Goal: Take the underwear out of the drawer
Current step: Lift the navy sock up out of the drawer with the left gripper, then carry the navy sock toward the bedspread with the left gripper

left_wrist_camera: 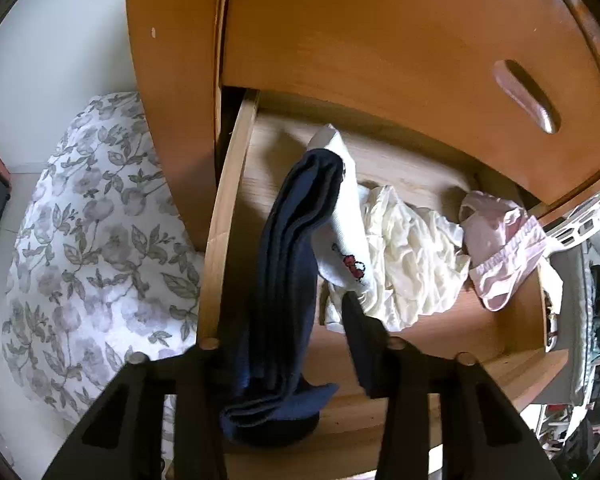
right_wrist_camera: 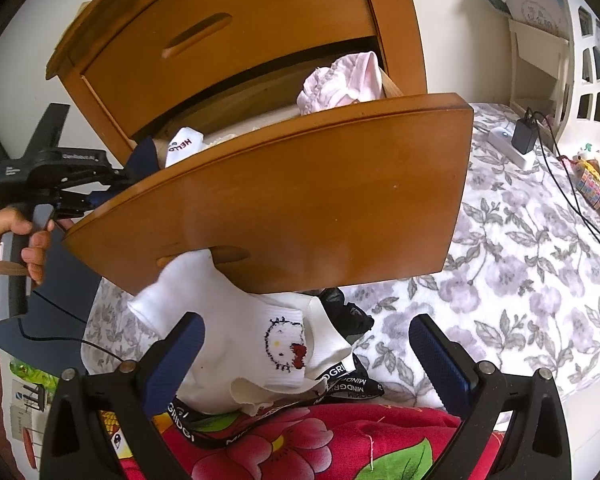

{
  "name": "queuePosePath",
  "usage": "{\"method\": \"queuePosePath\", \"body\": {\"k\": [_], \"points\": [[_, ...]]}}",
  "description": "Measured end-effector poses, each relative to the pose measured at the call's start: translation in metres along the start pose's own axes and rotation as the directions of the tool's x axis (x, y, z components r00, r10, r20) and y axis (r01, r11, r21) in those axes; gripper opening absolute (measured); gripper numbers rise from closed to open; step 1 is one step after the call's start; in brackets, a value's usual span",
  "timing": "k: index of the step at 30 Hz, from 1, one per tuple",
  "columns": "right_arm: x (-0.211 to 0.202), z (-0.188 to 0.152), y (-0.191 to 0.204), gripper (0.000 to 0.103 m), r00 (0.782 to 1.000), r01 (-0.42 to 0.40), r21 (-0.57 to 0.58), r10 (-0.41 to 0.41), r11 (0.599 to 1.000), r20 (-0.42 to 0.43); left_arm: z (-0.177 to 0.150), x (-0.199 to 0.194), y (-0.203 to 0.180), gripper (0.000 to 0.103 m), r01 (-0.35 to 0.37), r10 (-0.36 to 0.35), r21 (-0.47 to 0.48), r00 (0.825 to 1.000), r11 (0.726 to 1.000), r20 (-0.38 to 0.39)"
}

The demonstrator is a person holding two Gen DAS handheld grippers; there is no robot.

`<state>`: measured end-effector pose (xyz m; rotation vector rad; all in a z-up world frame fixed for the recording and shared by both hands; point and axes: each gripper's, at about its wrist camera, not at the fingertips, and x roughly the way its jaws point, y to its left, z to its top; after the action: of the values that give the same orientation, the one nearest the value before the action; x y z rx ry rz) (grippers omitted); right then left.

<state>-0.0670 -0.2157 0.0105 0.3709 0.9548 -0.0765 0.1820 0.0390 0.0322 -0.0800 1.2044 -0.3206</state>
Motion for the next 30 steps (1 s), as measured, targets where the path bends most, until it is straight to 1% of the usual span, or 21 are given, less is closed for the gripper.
{"method": "queuePosePath", "body": {"k": [1,2,3,5,8,10,12,14,17,19,20,22,23,24,25,26,27,28,29,30], "points": [[0.000,0.000,0.000,0.103,1.000,0.001,0.000,-0.001,1.000,-0.001,0.000,0.002,0.000,0.027,-0.009,0.009,0.000,1.000,1.000,-0.003],[0.001,0.000,0.001,0.103,1.000,0.001,-0.001,-0.001,1.000,-0.002,0.000,0.003,0.001,0.023,-0.018,0.018,-0.004,1.000,1.000,-0.004],[0.001,0.000,0.001,0.103,1.000,0.002,-0.002,-0.002,1.000,-0.002,0.001,0.004,0.002,0.015,-0.026,0.026,-0.013,1.000,1.000,-0.003],[0.001,0.000,0.001,0.103,1.000,0.003,-0.004,-0.003,1.000,-0.003,0.001,0.003,0.006,0.014,-0.026,0.026,-0.028,1.000,0.999,0.010],[0.001,0.000,0.001,0.103,1.000,0.003,-0.003,-0.003,1.000,-0.006,-0.001,-0.001,0.006,0.013,-0.027,0.028,-0.023,0.999,0.999,0.042],[0.001,0.000,0.001,0.103,1.000,0.004,-0.004,-0.004,1.000,-0.006,-0.003,-0.008,0.007,0.013,0.008,-0.006,-0.027,0.997,1.000,0.079],[0.001,0.000,0.001,0.103,1.000,0.005,-0.005,-0.005,1.000,-0.006,-0.006,-0.023,0.008,0.013,0.070,-0.067,-0.020,0.987,0.997,0.143],[0.001,0.000,0.001,0.103,1.000,0.009,-0.006,-0.009,1.000,-0.005,-0.009,-0.038,0.006,0.013,0.086,-0.085,0.003,0.977,0.996,0.197],[0.001,0.000,0.002,0.103,1.000,0.016,-0.011,-0.016,1.000,-0.007,-0.012,-0.057,0.002,0.013,0.105,-0.108,0.025,0.963,0.994,0.247],[0.001,0.000,0.002,0.103,1.000,0.019,-0.013,-0.019,1.000,-0.006,-0.016,-0.078,-0.002,0.013,0.131,-0.140,0.050,0.945,0.990,0.295],[0.001,0.000,0.002,0.103,1.000,0.020,-0.013,-0.020,1.000,-0.006,-0.018,-0.084,-0.003,0.013,0.134,-0.146,0.060,0.939,0.989,0.310],[0.001,0.000,0.002,0.103,1.000,0.020,-0.012,-0.020,1.000,-0.007,-0.024,-0.106,-0.009,0.013,0.146,-0.170,0.092,0.919,0.985,0.356],[0.001,0.000,0.002,0.103,1.000,0.020,-0.012,-0.020,1.000,-0.008,-0.027,-0.116,-0.012,0.013,0.158,-0.187,0.107,0.907,0.982,0.378],[0.001,0.000,0.001,0.103,1.000,0.021,-0.010,-0.021,1.000,-0.009,-0.031,-0.131,-0.015,0.013,0.179,-0.214,0.123,0.888,0.976,0.406],[0.001,0.000,0.001,0.103,1.000,0.022,-0.010,-0.022,1.000,-0.009,-0.034,-0.139,-0.017,0.013,0.189,-0.227,0.131,0.879,0.973,0.419],[0.001,-0.001,0.001,0.103,1.000,0.023,-0.010,-0.023,1.000,-0.008,-0.037,-0.151,-0.019,0.013,0.199,-0.243,0.143,0.865,0.969,0.439],[0.001,0.000,0.002,0.103,1.000,0.024,-0.011,-0.025,1.000,-0.008,-0.041,-0.164,-0.021,0.013,0.205,-0.253,0.154,0.851,0.967,0.461],[0.001,-0.001,0.002,0.103,1.000,0.026,-0.012,-0.026,1.000,-0.007,-0.045,-0.174,-0.023,0.013,0.207,-0.259,0.161,0.840,0.965,0.477],[0.000,-0.001,0.002,0.103,1.000,0.028,-0.012,-0.028,1.000,-0.006,-0.051,-0.190,-0.025,0.013,0.209,-0.269,0.174,0.820,0.962,0.506],[0.000,-0.001,0.002,0.103,1.000,0.030,-0.012,-0.030,0.999,-0.004,-0.055,-0.200,-0.027,0.013,0.207,-0.273,0.182,0.807,0.961,0.524]]}}
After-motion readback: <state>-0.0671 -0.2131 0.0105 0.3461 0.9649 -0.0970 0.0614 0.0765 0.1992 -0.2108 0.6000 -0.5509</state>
